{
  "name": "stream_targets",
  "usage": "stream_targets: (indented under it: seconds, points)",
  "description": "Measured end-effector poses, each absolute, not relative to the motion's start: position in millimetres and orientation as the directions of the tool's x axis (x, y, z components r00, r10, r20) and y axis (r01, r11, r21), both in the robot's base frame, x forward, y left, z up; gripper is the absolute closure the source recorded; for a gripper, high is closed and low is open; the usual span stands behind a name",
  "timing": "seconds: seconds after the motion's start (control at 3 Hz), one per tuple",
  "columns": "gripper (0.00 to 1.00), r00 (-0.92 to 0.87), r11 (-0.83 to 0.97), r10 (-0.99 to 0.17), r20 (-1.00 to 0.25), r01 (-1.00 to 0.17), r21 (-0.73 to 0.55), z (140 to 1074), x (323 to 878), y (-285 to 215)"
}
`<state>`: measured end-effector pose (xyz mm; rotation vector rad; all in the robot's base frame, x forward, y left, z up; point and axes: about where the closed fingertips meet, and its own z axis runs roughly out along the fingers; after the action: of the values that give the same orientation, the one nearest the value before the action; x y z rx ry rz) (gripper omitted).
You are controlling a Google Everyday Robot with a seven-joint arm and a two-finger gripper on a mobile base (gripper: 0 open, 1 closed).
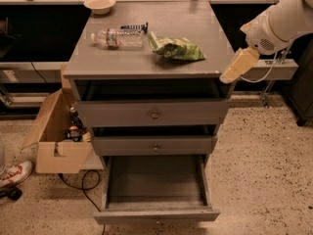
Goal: Place green jalapeno chip bag into bottom drawer
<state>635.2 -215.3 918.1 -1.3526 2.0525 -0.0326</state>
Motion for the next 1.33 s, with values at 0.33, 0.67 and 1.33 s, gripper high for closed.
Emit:
stream_targets:
  seconds: [0.33, 0.67, 1.33]
  points:
    - [0.00, -0.240, 0.468, -0.818, -0.522, -0.805, -0.365, 916.1, 636.8, -214.2]
    - [0.00, -0.244, 0.549, -0.741, -0.626, -0.757, -0.354, 901.3, 673.3, -195.1]
    - [0.00, -0.258, 0.678, -0.598, -0.759, -0.668, -0.306, 885.5, 730.3, -170.4]
